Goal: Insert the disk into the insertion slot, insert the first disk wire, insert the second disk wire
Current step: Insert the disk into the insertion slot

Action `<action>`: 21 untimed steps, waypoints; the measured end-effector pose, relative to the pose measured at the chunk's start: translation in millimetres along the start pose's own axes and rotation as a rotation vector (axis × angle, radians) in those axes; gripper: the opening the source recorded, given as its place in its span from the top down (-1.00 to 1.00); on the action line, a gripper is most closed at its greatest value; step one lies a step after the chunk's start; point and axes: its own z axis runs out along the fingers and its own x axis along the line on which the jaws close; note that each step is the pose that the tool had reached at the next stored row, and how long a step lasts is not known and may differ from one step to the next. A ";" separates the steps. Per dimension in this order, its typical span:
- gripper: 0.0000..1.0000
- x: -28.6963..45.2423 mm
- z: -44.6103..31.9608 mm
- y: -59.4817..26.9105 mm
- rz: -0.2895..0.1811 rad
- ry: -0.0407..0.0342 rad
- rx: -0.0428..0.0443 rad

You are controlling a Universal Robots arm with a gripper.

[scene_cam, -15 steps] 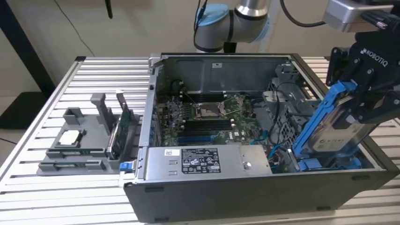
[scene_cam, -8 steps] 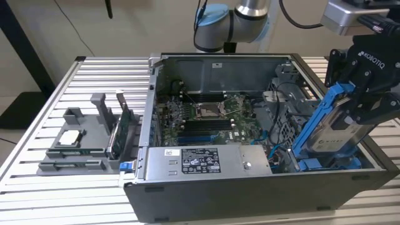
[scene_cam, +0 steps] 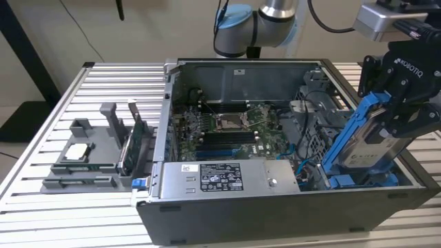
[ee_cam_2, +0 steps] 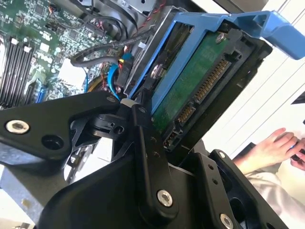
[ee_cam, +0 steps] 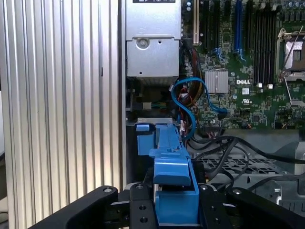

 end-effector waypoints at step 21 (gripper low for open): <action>0.35 -3.2 23.5 -2.0 0.000 0.0001 0.0000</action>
